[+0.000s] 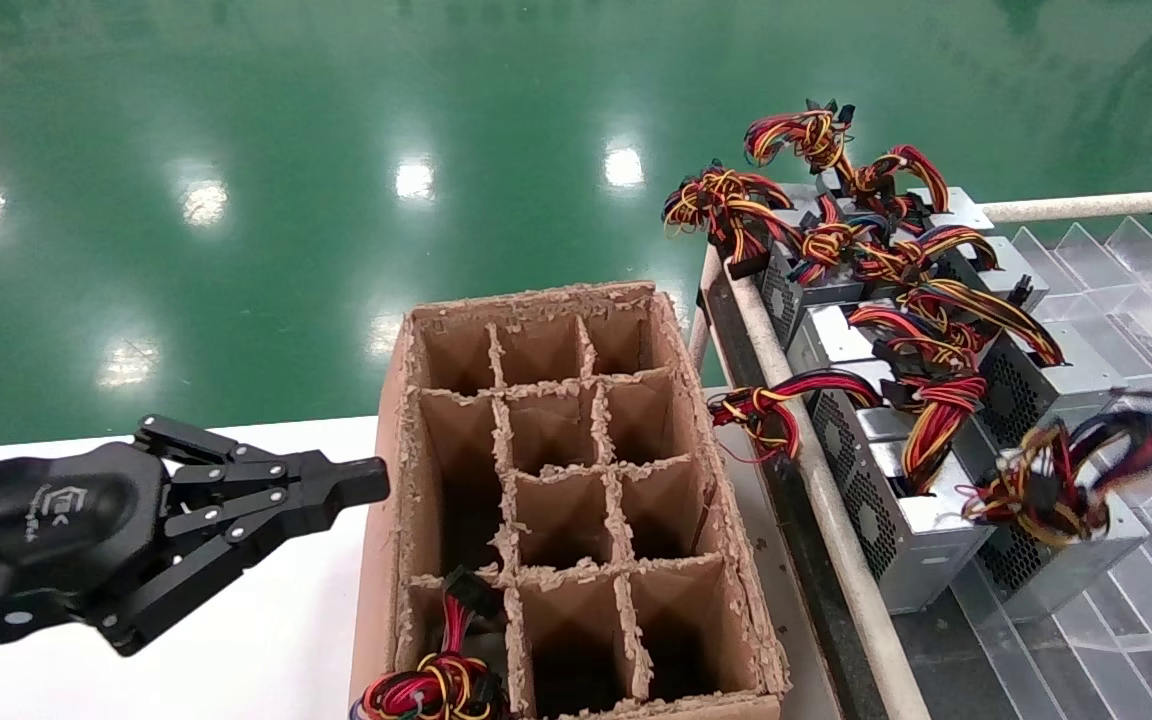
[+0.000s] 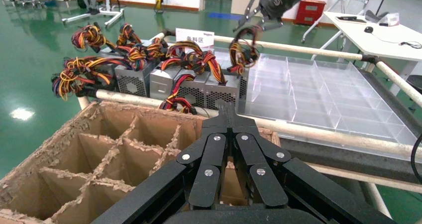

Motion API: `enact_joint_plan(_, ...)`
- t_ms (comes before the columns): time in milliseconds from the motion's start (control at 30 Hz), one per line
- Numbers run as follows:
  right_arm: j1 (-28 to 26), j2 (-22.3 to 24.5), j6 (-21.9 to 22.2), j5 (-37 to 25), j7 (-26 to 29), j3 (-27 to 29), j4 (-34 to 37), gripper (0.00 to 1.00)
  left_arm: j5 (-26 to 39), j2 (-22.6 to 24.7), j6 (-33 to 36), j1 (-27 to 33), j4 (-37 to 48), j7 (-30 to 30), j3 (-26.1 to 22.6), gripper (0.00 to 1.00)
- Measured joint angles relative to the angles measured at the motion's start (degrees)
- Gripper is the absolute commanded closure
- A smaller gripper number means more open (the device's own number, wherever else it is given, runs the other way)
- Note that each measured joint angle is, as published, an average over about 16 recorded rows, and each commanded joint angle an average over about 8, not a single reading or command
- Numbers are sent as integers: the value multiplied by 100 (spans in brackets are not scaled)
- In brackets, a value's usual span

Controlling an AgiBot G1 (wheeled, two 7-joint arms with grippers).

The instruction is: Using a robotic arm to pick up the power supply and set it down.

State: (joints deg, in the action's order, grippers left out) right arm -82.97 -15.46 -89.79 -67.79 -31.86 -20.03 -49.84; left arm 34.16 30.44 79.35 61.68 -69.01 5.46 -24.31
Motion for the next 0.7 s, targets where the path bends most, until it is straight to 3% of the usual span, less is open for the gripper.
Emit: enact_joint_plan(700,-282,297,-63,-208,362,-604,-342,0,0,0,0,0,0,0,0,100)
